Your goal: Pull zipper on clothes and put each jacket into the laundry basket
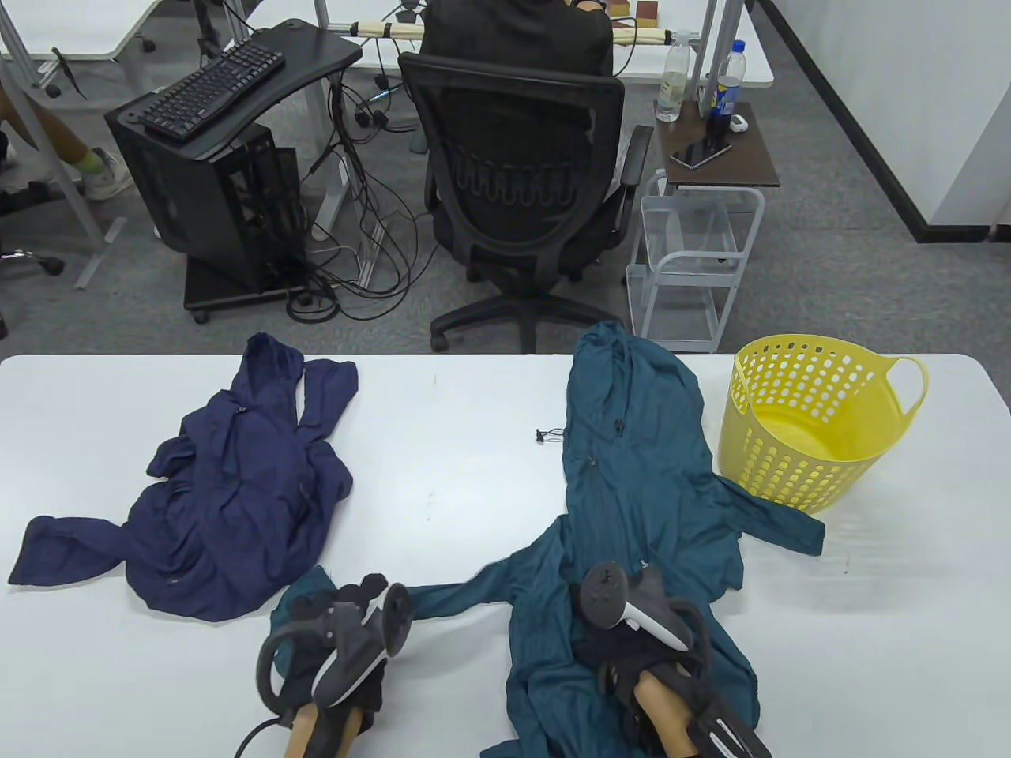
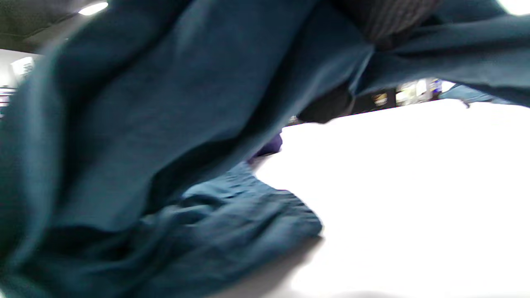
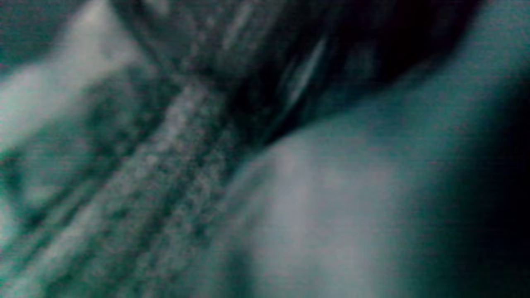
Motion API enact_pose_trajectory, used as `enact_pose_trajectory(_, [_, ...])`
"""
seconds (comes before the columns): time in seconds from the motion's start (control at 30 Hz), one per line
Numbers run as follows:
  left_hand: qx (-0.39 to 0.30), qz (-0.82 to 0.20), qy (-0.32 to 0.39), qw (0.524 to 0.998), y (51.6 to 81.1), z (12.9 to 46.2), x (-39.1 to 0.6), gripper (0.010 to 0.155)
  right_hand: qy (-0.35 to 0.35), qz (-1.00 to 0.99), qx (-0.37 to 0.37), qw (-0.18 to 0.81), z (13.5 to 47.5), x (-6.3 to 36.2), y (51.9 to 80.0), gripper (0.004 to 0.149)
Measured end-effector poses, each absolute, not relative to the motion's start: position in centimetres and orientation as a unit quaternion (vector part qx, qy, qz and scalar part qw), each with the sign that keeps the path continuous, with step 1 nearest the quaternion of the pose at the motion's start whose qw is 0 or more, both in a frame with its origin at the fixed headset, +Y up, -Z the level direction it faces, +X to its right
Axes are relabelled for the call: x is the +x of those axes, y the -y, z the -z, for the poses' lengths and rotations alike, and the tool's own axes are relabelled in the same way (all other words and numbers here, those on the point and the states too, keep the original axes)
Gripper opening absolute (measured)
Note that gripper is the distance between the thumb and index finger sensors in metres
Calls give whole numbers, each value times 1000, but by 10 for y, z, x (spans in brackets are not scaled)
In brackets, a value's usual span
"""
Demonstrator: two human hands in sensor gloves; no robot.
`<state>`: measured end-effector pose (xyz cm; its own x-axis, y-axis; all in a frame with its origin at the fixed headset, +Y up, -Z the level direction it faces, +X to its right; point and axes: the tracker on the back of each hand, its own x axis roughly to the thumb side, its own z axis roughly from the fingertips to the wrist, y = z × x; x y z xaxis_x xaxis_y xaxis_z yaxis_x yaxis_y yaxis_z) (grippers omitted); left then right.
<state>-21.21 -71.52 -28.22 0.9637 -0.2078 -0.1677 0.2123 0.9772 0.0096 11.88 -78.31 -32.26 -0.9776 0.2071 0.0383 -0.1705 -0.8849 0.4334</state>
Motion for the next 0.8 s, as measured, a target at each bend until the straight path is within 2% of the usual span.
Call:
enact_pose_trajectory(0.1, [-15, 113, -105, 988, 712, 274, -245, 54, -223, -968, 44, 101, 323, 118, 783, 70])
enact_pose_trajectory(0.23, [-104, 97, -125, 982, 718, 265, -282, 63, -226, -968, 50, 100, 322, 114, 784, 69])
enact_pose_trajectory(0.37, [-198, 120, -126, 965, 724, 261, -311, 58, -226, -968, 49, 97, 322, 113, 784, 69])
enact_pose_trajectory(0.47, [-238, 126, -178, 947, 724, 257, -332, 58, -226, -968, 49, 98, 322, 114, 784, 69])
enact_pose_trajectory(0.57, [-259, 133, -260, 921, 723, 255, -348, 57, -226, -968, 49, 97, 322, 114, 784, 69])
enact_pose_trajectory(0.67, [-273, 152, -298, 902, 723, 254, -350, 54, -225, -968, 49, 96, 322, 113, 784, 69])
enact_pose_trajectory(0.8, [-173, 117, -275, 939, 706, 256, -326, 55, -223, -968, 60, 101, 321, 108, 783, 70])
